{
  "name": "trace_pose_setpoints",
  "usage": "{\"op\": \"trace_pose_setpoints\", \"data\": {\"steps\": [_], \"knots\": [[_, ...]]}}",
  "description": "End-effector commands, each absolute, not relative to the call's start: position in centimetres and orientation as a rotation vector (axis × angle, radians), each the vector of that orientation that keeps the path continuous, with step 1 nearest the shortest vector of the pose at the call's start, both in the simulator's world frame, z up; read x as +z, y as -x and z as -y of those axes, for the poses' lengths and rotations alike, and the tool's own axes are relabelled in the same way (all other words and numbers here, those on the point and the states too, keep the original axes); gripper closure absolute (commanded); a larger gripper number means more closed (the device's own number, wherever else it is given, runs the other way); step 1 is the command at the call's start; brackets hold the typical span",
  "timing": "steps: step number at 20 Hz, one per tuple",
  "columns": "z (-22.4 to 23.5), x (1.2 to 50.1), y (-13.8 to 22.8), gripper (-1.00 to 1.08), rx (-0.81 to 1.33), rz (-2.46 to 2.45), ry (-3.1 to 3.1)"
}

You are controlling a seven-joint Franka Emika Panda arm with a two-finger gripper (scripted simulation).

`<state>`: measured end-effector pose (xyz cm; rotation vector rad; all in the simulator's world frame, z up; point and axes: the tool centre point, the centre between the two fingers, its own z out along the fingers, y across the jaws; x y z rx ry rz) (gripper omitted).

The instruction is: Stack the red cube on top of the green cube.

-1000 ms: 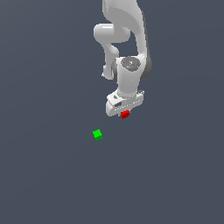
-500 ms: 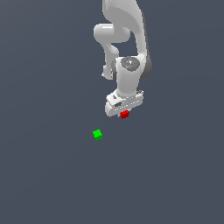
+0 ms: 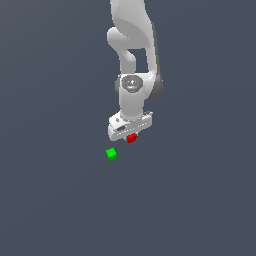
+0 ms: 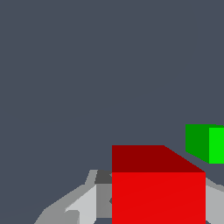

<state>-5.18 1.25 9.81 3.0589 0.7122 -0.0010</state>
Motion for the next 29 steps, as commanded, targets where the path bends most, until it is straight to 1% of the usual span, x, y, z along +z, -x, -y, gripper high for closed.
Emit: {"op": "trace_pose_setpoints", "data": {"steps": [1, 6, 10, 19, 20, 29], "knots": [[0.8, 9.0, 4.1, 1.08, 0.0, -0.711, -3.058], [4.7, 7.4, 1.9, 1.08, 0.0, -0.711, -3.058], [6.7, 6.6, 0.7, 1.08, 0.0, -0.711, -3.059], [8.2, 6.0, -0.3, 1.08, 0.0, -0.711, -3.06], [8.2, 6.0, -0.3, -0.92, 0.0, -0.711, -3.06], [8.2, 6.0, -0.3, -0.92, 0.0, -0.711, -3.06]]}}
